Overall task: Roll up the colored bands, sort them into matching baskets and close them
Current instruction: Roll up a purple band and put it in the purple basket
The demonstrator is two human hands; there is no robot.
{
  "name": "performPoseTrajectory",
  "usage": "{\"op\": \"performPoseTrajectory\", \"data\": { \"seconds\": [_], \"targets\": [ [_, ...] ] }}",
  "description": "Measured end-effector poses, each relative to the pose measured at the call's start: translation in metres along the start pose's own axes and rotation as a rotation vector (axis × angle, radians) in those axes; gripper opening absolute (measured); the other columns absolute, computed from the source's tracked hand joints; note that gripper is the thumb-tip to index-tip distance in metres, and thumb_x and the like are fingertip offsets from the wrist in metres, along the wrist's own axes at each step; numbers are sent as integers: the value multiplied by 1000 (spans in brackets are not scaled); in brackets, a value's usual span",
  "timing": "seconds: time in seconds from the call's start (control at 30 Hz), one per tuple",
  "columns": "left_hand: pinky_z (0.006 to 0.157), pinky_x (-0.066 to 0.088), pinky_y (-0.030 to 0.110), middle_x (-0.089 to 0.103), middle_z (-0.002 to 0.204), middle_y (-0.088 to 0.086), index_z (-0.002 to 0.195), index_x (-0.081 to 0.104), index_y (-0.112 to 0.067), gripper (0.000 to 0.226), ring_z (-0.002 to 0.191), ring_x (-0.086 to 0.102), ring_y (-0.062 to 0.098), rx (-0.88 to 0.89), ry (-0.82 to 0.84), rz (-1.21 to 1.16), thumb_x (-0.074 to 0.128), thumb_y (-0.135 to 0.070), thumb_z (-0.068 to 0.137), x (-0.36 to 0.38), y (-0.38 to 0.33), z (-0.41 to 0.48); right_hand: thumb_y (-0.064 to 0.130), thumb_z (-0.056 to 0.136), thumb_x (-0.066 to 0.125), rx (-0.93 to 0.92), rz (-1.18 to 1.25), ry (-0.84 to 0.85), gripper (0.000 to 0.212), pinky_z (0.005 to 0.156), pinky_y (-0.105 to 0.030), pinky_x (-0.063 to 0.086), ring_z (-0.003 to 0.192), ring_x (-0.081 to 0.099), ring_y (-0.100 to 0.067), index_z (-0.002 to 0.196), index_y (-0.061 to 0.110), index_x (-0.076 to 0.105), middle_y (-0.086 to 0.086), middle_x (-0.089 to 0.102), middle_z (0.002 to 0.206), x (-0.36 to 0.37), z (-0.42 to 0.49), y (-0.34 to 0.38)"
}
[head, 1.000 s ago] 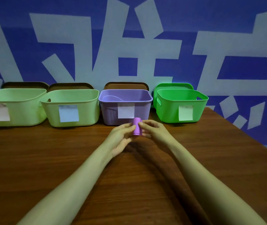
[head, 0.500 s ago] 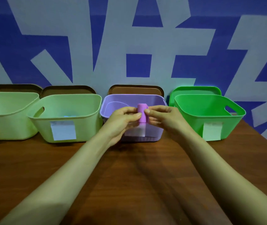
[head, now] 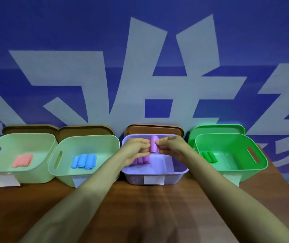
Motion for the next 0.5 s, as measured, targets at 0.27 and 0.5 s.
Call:
{"op": "performPoseTrajectory", "data": {
  "seconds": [0.27, 0.5],
  "targets": [
    [58, 40, 25, 50, 72, 8, 71, 55, -16, 31, 55, 45, 12, -147, -14, 507, 39, -1, 93, -19, 26, 60, -6, 79, 70, 239, -91, -148, 14, 59, -30, 55, 68, 63, -24, 75, 0, 59, -15, 62, 77, -10, 68, -52],
    [64, 46, 28, 62, 120, 17, 126, 58, -10, 36, 84, 58, 26, -94, -24, 866, 42, -5, 94, -21, 45, 91, 0, 74, 75, 336, -289, -264, 33, 79, -50, 57, 89, 69, -36, 103, -11, 64, -27, 68, 101, -24, 123, -107]
  ]
}}
Point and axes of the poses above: each hand's wrist, its own z-axis towards the middle knuckle, its own x-axis out of the palm, y = z × x, the point moved 10 cm from there along z, towards the middle knuckle
